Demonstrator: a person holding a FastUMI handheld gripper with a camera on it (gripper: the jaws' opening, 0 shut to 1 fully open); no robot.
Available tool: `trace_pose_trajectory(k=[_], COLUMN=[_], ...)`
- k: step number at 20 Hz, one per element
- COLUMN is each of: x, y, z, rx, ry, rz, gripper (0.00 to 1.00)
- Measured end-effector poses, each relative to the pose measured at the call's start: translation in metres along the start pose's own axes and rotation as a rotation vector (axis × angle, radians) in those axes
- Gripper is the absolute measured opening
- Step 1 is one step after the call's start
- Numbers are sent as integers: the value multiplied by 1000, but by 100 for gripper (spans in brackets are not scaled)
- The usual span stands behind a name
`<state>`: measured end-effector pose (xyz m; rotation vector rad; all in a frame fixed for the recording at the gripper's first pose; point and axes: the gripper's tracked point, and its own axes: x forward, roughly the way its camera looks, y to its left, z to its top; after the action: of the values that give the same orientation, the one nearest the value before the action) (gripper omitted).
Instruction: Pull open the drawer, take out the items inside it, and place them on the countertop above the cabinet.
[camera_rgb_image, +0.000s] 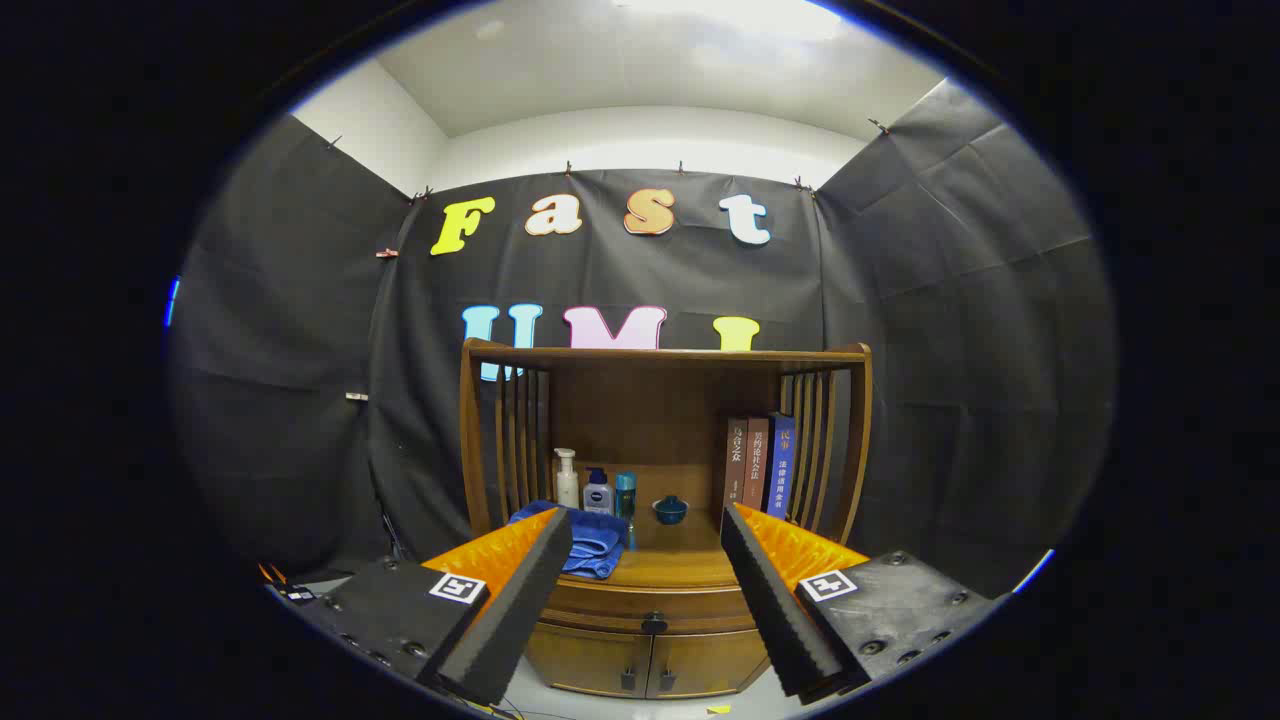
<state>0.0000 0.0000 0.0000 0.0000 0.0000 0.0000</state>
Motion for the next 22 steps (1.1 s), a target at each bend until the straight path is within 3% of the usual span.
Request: trace_pose_trajectory(k=[22], x=[7], y=[-6], z=[-13], rx=[-1], ry=[28], rz=[-21], gripper=[98])
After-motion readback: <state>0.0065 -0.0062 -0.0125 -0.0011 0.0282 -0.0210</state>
